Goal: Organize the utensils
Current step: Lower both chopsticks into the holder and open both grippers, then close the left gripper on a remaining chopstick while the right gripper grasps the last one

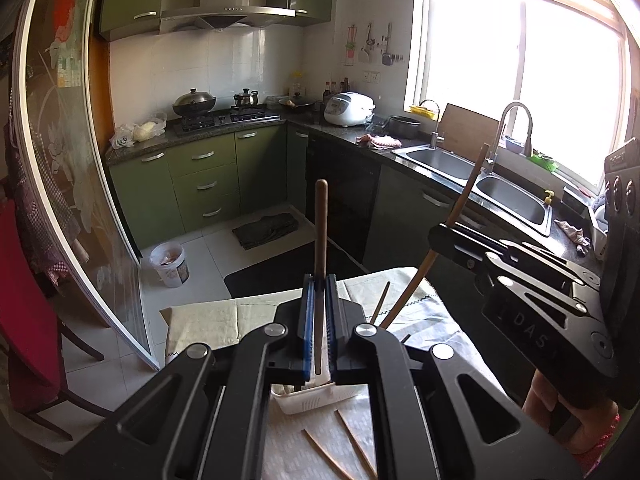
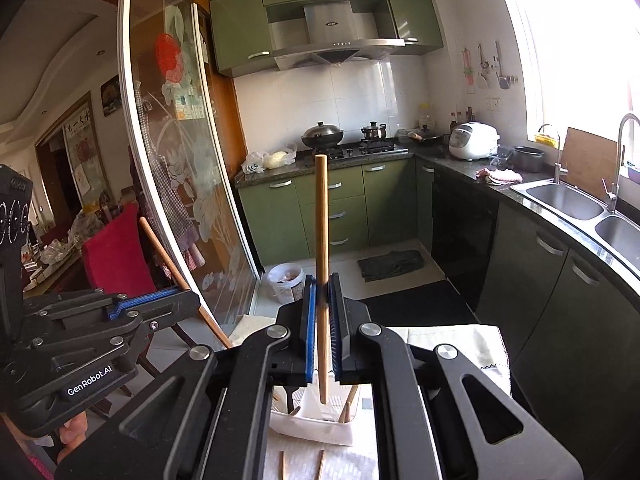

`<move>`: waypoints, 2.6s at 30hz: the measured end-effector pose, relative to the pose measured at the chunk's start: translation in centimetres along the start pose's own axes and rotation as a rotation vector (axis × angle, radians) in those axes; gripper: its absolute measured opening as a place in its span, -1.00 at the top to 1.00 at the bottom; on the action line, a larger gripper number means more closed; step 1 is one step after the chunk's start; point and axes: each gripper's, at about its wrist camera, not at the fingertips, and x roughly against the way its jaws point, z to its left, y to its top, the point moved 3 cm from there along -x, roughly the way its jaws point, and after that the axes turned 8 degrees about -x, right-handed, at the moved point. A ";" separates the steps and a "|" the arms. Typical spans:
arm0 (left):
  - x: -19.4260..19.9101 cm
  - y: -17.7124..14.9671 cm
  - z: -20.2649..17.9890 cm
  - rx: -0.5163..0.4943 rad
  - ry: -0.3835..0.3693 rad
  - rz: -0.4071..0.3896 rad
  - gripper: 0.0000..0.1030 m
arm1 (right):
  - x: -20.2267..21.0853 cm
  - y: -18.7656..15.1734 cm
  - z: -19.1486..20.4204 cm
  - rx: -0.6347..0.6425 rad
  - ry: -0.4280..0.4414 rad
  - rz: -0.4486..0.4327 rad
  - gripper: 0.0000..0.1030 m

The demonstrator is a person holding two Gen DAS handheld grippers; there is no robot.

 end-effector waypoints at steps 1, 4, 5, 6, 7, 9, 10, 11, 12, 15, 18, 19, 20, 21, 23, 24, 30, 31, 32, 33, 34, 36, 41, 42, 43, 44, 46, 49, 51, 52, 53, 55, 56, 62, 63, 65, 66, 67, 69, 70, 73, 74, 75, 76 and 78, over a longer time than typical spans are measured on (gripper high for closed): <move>-0.8 -0.3 0.0 -0.002 0.003 0.014 0.89 | -0.7 -0.3 -0.1 0.001 -0.003 0.016 0.86; -2.9 -1.5 0.1 -0.005 0.010 0.066 0.89 | -2.8 -1.2 -0.4 0.010 -0.012 0.059 0.86; -3.5 -1.9 0.1 -0.008 0.012 0.081 0.89 | -3.4 -1.6 -0.3 0.015 -0.016 0.073 0.86; -4.1 -2.2 0.0 -0.014 0.014 0.096 0.89 | -3.9 -2.0 -0.4 0.019 -0.022 0.086 0.86; -4.5 -2.6 0.1 -0.016 0.016 0.108 0.89 | -4.4 -2.4 -0.3 0.024 -0.025 0.099 0.86; -5.5 -3.4 0.2 -0.017 0.015 0.136 0.89 | -5.4 -3.4 -0.5 0.029 -0.034 0.125 0.86; -5.9 -3.7 0.2 -0.016 0.014 0.148 0.89 | -5.8 -3.7 -0.5 0.031 -0.037 0.135 0.86; -6.3 -4.1 0.2 -0.015 0.015 0.160 0.89 | -6.2 -4.1 -0.5 0.033 -0.040 0.145 0.86; -6.5 -4.4 0.1 -0.016 0.013 0.171 0.89 | -6.6 -4.3 -0.6 0.033 -0.042 0.155 0.86; -6.8 -5.0 0.1 -0.019 0.006 0.186 0.89 | -7.1 -4.9 -0.9 0.030 -0.041 0.169 0.86; -6.6 -5.0 0.1 -0.019 0.007 0.184 0.89 | -7.1 -5.1 -0.9 0.034 -0.040 0.171 0.86; -6.4 -5.0 0.1 -0.019 0.007 0.182 0.88 | -7.0 -5.1 -0.9 0.034 -0.038 0.171 0.86; -6.3 -5.0 0.2 -0.018 0.008 0.180 0.87 | -6.8 -5.1 -0.9 0.033 -0.036 0.169 0.86; -6.0 -5.0 0.3 -0.015 0.008 0.176 0.87 | -6.6 -5.1 -0.9 0.031 -0.031 0.165 0.85; -5.3 -5.0 0.3 -0.007 0.001 0.167 0.83 | -5.5 -5.1 -0.8 0.025 -0.017 0.151 0.85; -4.8 -5.0 0.4 -0.002 -0.004 0.162 0.81 | -4.7 -5.1 -0.8 0.019 -0.006 0.140 0.83; -0.5 -6.0 -0.5 0.013 -0.041 0.136 0.51 | 1.8 -5.8 -1.2 0.002 0.058 0.062 0.66; -0.1 -6.8 -0.8 0.016 -0.046 0.150 0.41 | 3.0 -6.4 -1.6 0.000 0.063 0.053 0.62; 0.1 -7.8 -1.0 0.021 -0.053 0.175 0.32 | 4.1 -7.3 -2.1 -0.002 0.065 0.049 0.53; 0.0 -9.1 -1.3 0.030 -0.067 0.211 0.27 | 5.0 -8.1 -2.5 -0.001 0.065 0.052 0.47; -0.4 -10.4 -1.5 0.047 -0.085 0.253 0.17 | 5.8 -9.2 -3.1 -0.003 0.064 0.059 0.46; -1.8 -13.7 -2.1 0.089 -0.110 0.346 0.12 | 7.1 -11.7 -4.5 -0.021 0.057 0.079 0.38; -6.8 -20.0 -3.6 0.141 -0.132 0.545 0.12 | 8.8 -17.7 -8.1 -0.101 0.056 0.159 0.16; -7.9 -20.8 -3.7 0.160 -0.124 0.576 0.13 | 9.1 -18.6 -8.8 -0.122 0.057 0.167 0.16; -8.9 -21.5 -3.8 0.180 -0.115 0.607 0.16 | 9.5 -19.5 -9.6 -0.144 0.055 0.172 0.16; -9.9 -22.0 -3.8 0.200 -0.105 0.633 0.21 | 9.8 -20.3 -10.4 -0.161 0.052 0.176 0.15; -11.3 -22.9 -3.8 0.225 -0.063 0.660 0.27 | 10.4 -21.5 -11.7 -0.191 0.047 0.181 0.15; -13.1 -24.2 -3.5 0.267 -0.029 0.706 0.49 | 11.0 -22.6 -13.2 -0.224 0.055 0.193 0.10; -14.0 -24.9 -3.4 0.287 -0.015 0.729 0.50 | 11.3 -22.9 -14.1 -0.244 0.055 0.188 0.09; -14.4 -25.2 -3.4 0.288 -0.008 0.740 0.52 | 11.5 -23.0 -14.6 -0.251 0.054 0.185 0.09; -14.7 -25.5 -3.4 0.295 0.001 0.748 0.53 | 11.7 -23.0 -15.1 -0.262 0.055 0.182 0.09; -15.3 -26.0 -3.7 0.305 0.005 0.766 0.54 | 11.9 -23.1 -15.8 -0.280 0.055 0.177 0.09; -15.5 -26.2 -3.8 0.304 0.009 0.769 0.54 | 11.9 -22.9 -16.0 -0.286 0.053 0.176 0.09; -16.0 -25.8 -5.0 0.252 0.042 0.763 0.73 | 11.6 -23.1 -16.9 -0.308 0.039 0.188 0.09; -16.2 -25.6 -5.2 0.244 0.042 0.765 0.77 | 11.3 -23.0 -16.8 -0.306 0.039 0.194 0.09; -16.4 -25.6 -5.4 0.242 0.028 0.770 0.81 | 10.3 -23.1 -16.2 -0.291 0.036 0.222 0.09; -16.3 -25.7 -5.1 0.244 0.021 0.770 0.81 | 9.5 -23.3 -15.6 -0.275 0.036 0.250 0.09; -16.2 -25.8 -4.9 0.239 0.011 0.771 0.82 | 8.3 -23.6 -14.9 -0.248 0.035 0.291 0.09; -15.8 -26.0 -4.2 0.222 0.005 0.770 0.82 | 5.7 -24.6 -13.1 -0.195 0.042 0.378 0.09; -15.5 -26.3 -3.3 0.214 0.009 0.767 0.82 | 4.2 -25.1 -12.2 -0.175 0.047 0.419 0.09; -14.9 -26.9 -1.4 0.177 0.026 0.760 0.82 | -0.2 -26.2 -9.8 -0.108 0.020 0.505 0.09; -14.7 -27.1 -0.9 0.173 0.026 0.764 0.82 | -1.6 -26.5 -9.0 -0.084 0.008 0.528 0.12; -14.5 -27.3 -0.3 0.174 0.019 0.766 0.82 | -3.0 -26.7 -8.2 -0.062 0.000 0.552 0.17; -14.4 -27.4 0.2 0.178 0.015 0.768 0.82 | -4.2 -26.7 -7.4 -0.043 -0.007 0.573 0.20; -14.2 -27.7 0.8 0.167 -0.008 0.777 0.82 | -6.7 -27.0 -6.1 -0.006 -0.032 0.613 0.25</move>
